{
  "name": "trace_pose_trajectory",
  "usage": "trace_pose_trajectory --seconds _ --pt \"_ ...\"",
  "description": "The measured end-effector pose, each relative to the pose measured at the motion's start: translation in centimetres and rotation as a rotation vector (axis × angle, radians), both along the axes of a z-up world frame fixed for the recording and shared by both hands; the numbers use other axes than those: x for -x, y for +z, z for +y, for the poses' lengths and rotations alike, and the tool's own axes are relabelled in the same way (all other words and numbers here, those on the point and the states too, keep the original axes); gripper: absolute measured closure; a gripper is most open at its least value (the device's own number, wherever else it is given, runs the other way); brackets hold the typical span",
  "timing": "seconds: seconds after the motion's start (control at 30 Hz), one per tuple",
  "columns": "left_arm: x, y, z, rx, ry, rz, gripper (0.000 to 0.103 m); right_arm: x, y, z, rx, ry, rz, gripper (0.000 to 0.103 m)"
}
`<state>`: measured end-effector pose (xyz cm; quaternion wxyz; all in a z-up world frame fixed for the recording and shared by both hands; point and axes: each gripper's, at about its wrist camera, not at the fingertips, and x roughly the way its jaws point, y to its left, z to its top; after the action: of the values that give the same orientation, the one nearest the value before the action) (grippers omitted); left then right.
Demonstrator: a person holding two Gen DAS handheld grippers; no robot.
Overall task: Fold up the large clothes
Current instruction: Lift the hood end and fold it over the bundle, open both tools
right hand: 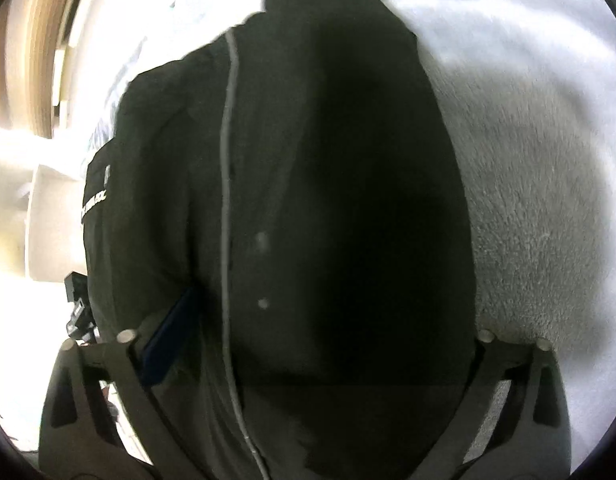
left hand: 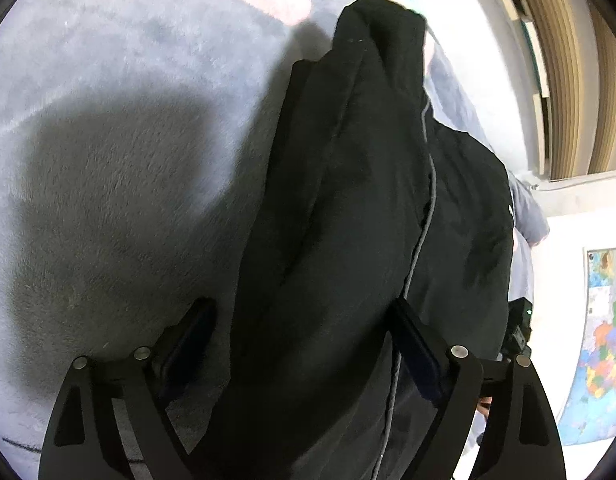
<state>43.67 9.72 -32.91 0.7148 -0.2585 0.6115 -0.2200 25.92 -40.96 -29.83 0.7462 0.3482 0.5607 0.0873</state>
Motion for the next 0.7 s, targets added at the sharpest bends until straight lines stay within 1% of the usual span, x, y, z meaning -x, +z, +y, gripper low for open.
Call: trace_pose_trajectory --seconds 0.03,0.07,0.1,0.13,0.17,0.2,0.23,0.27,0.3,0.37,0.4,0.43,0.5,0.53,0.57,0.6,0.67,0.7 --pt "0.3 0.3 -0.3 -0.003 -0.003 -0.021 0.030 0.2 0.4 0.3 0.011 0.005 -0.015 0.023" --pt "0.7 0.9 -0.6 0.031 -0.017 -0.049 0.046 0.3 0.7 0.5 0.022 0.010 -0.027 0.035" --pt "1.0 1.4 -0.9 0.014 -0.012 -0.068 0.052 0.6 1.3 0.7 0.035 0.019 -0.043 0.047" --pt "1.4 2.1 -1.3 -0.013 -0.020 -0.093 0.058 0.8 1.9 1.0 0.052 0.028 -0.054 0.051" --pt "1.7 2.8 -1.8 -0.039 -0.033 -0.122 0.063 1.1 2.6 1.3 0.075 0.035 -0.060 0.060" --pt "2.3 3.7 -2.3 -0.063 -0.043 -0.157 0.065 1.3 3.4 1.7 0.103 0.047 -0.068 0.066" --pt "2.7 4.5 -2.4 -0.065 -0.042 -0.176 0.069 1.5 4.0 2.2 0.134 0.058 -0.076 0.068" --pt "3.1 5.2 -2.5 -0.055 -0.038 -0.193 0.072 1.7 4.7 2.6 0.163 0.068 -0.083 0.071" --pt "3.7 6.2 -2.4 -0.032 -0.034 -0.219 0.073 2.1 5.8 3.3 0.198 0.080 -0.100 0.073" --pt "5.0 8.6 -2.6 -0.004 -0.034 -0.273 0.076 2.8 7.3 3.9 0.219 0.084 -0.125 0.075" --pt "5.6 9.3 -2.6 -0.007 -0.035 -0.295 0.076 3.4 8.5 4.4 0.230 0.086 -0.144 0.076" --pt "6.4 10.6 -2.9 -0.019 -0.035 -0.324 0.077 3.1 9.8 4.9 0.235 0.086 -0.153 0.076" --pt "7.9 12.7 -3.3 -0.037 -0.041 -0.377 0.078 4.0 11.8 5.9 0.233 0.097 -0.182 0.077" --pt "8.9 14.1 -3.4 -0.026 -0.040 -0.403 0.079 4.5 12.6 6.5 0.246 0.108 -0.195 0.077" --pt "9.8 15.2 -3.3 -0.013 -0.041 -0.422 0.079 5.2 13.7 7.2 0.263 0.121 -0.208 0.078" --pt "10.3 16.1 -2.3 -0.007 -0.045 -0.436 0.079 5.8 14.6 7.7 0.276 0.131 -0.217 0.078" --pt "12.6 18.6 -1.9 0.007 -0.060 -0.476 0.079 7.6 16.8 8.9 0.308 0.148 -0.238 0.078" --pt "13.2 19.7 -1.4 0.008 -0.064 -0.490 0.079 9.0 18.3 9.5 0.317 0.150 -0.258 0.078"
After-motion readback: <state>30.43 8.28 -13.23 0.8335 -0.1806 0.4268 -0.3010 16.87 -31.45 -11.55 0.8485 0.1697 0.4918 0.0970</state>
